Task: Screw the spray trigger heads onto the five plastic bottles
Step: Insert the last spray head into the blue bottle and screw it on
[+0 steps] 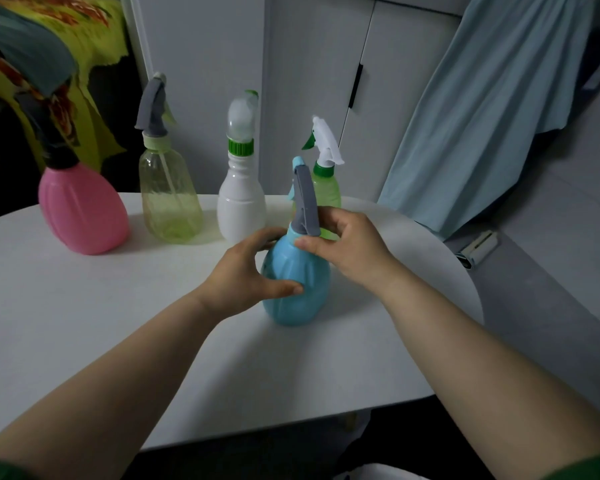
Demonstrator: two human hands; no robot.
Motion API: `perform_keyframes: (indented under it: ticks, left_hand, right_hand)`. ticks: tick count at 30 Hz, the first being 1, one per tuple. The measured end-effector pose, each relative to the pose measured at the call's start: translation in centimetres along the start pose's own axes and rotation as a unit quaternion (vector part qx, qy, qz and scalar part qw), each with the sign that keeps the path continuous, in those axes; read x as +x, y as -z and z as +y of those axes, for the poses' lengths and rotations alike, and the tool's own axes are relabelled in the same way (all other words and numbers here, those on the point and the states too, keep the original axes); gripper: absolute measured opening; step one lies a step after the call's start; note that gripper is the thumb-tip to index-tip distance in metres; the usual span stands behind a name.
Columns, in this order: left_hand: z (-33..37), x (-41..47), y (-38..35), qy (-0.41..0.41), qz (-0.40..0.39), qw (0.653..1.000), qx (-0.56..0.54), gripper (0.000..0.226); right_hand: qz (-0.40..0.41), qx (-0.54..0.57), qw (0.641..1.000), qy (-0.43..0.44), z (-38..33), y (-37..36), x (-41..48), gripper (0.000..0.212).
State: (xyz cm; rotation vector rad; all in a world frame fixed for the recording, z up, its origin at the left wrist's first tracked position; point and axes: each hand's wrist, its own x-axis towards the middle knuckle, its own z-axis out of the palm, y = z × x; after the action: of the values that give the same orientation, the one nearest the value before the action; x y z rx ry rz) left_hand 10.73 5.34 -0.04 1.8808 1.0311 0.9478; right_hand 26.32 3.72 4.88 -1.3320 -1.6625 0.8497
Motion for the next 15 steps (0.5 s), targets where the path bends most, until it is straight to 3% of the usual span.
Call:
perform_keyframes:
  ticks: [7, 15]
  left_hand:
    - [-0.1, -0.1, -0.3, 0.009, 0.015, 1.000, 0.021, 0.071]
    - [0.4, -0.6, -0.4, 0.015, 0.008, 1.000, 0.014, 0.072]
  right_hand:
    - [0.139, -0.044, 0.989, 0.018, 0.3, -1.9, -1.2, 0.028]
    - [0.125, -0.041, 0.991, -0.010, -0.5, -2.0, -1.4, 0.026]
